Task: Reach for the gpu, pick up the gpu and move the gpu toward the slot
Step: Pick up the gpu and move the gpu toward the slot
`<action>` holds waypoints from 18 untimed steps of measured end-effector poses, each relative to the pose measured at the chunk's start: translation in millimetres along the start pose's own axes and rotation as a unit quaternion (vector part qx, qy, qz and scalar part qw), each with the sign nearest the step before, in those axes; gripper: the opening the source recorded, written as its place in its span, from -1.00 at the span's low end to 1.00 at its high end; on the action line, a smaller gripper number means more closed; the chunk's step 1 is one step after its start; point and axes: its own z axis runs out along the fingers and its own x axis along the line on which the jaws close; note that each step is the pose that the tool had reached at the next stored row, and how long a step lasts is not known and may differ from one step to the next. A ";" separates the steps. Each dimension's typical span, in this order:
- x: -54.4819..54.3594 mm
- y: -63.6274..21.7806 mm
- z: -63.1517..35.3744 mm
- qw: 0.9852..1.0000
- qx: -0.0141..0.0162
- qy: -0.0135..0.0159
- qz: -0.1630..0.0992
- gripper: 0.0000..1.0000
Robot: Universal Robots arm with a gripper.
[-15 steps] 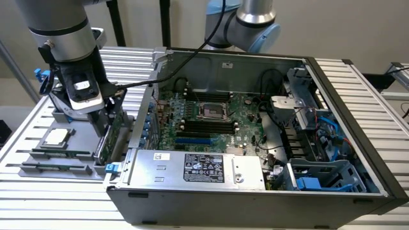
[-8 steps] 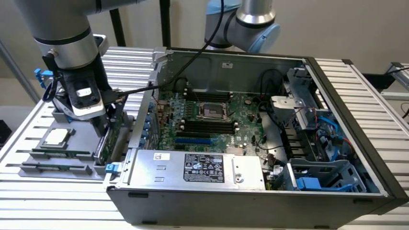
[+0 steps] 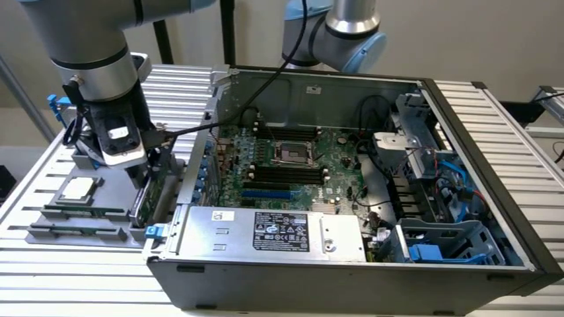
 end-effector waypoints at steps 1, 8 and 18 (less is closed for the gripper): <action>-0.2 0.0 1.3 1.000 0.000 0.001 0.000 -0.15; -2.1 -0.2 9.6 1.000 0.000 0.007 0.000 -0.15; -7.1 0.0 16.7 1.000 0.001 0.018 0.001 -0.15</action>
